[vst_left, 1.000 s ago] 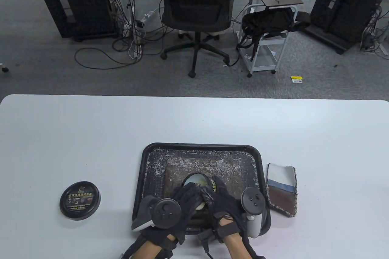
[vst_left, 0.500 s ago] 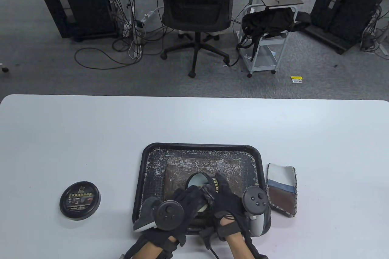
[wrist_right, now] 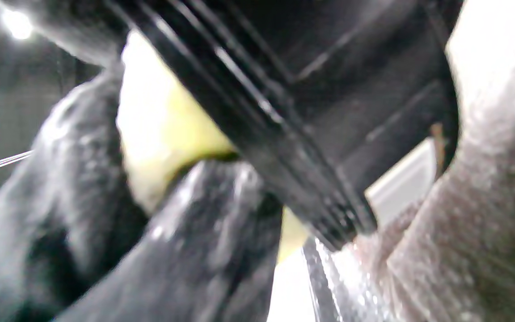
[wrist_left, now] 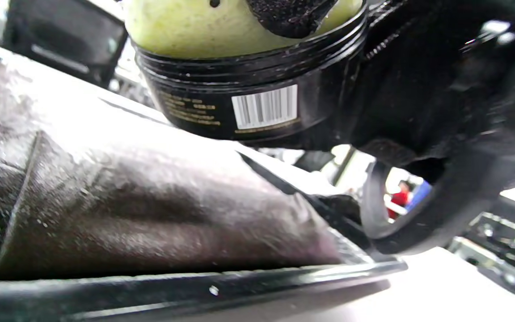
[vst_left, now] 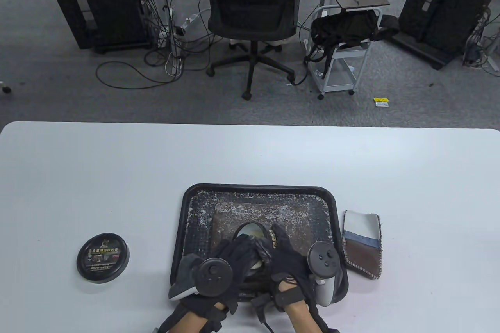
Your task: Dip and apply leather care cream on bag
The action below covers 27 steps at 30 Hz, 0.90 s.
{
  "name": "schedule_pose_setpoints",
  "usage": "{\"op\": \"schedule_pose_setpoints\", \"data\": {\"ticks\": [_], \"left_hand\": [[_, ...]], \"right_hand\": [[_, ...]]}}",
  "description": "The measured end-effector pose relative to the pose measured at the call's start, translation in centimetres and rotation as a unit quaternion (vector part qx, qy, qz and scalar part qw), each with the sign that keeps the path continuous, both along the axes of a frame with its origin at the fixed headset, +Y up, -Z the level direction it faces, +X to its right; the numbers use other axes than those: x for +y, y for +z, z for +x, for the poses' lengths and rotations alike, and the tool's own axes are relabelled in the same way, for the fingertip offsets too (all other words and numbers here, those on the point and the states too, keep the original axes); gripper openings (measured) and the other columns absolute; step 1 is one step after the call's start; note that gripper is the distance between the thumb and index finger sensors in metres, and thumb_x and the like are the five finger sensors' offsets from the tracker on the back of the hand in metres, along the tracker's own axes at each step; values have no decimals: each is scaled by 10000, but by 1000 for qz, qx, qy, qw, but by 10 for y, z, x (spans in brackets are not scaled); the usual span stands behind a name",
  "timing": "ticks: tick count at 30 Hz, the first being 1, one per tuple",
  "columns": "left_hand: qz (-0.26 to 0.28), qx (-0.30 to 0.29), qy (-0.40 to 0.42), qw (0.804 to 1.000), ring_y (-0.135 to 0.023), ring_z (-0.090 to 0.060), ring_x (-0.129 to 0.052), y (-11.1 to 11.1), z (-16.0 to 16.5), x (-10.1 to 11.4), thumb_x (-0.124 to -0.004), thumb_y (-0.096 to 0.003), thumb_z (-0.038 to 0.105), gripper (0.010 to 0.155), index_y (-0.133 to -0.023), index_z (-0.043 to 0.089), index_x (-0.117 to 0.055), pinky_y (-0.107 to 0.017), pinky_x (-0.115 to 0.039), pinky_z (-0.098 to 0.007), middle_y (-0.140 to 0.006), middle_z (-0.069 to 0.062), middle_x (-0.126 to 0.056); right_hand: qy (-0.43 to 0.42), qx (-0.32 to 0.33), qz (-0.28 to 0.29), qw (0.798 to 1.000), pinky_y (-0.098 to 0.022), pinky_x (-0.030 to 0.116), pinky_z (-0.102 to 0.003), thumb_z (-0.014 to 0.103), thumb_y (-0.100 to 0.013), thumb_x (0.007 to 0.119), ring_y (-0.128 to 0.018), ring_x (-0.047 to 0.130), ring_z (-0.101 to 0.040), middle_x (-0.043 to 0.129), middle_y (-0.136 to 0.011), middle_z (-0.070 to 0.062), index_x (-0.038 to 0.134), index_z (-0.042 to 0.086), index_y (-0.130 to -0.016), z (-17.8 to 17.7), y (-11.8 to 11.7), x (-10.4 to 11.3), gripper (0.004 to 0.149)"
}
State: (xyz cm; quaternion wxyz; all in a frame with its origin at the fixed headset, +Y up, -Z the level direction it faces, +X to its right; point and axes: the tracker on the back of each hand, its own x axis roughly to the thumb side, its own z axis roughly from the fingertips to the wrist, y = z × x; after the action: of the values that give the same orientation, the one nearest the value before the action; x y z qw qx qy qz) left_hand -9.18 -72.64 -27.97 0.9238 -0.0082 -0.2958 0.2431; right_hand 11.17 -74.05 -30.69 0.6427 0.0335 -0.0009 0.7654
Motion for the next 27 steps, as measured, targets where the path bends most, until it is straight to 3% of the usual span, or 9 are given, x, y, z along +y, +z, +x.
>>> {"op": "schedule_pose_setpoints", "data": {"ticks": [13,15,20,27], "left_hand": [[62,15,-16,998,-1169,-206,-555,10,1,9,-678,-577,309,557,-1095,388,-487,-841,-496,-551,-1216,81,-493],[55,14,-11,998,-1169,-207,-551,9,-1,8,-676,-578,309,562,-1099,386,-478,-842,-496,-550,-1216,79,-487],[29,-1,-10,1000,-1164,-201,-571,5,-1,5,-687,-574,304,558,-1094,395,-509,-840,-511,-544,-1211,91,-520],[38,-5,-22,999,-1166,-199,-570,7,3,6,-684,-575,309,560,-1097,395,-500,-840,-509,-547,-1214,91,-516]], "right_hand": [[-38,11,-3,999,-510,790,-595,501,-482,734,-769,845,-543,613,-944,-348,379,-33,-1048,2,4,-1,855],[-62,25,-13,998,-521,777,-601,496,-492,729,-783,824,-549,589,-954,-351,356,-34,-1052,-2,4,-3,857],[-31,9,-4,999,-523,779,-598,497,-490,731,-781,831,-546,597,-952,-349,366,-32,-1052,0,1,-1,853],[-33,-3,-1,999,-521,781,-597,498,-486,735,-779,833,-543,604,-950,-346,374,-29,-1051,6,1,-2,852]]}}
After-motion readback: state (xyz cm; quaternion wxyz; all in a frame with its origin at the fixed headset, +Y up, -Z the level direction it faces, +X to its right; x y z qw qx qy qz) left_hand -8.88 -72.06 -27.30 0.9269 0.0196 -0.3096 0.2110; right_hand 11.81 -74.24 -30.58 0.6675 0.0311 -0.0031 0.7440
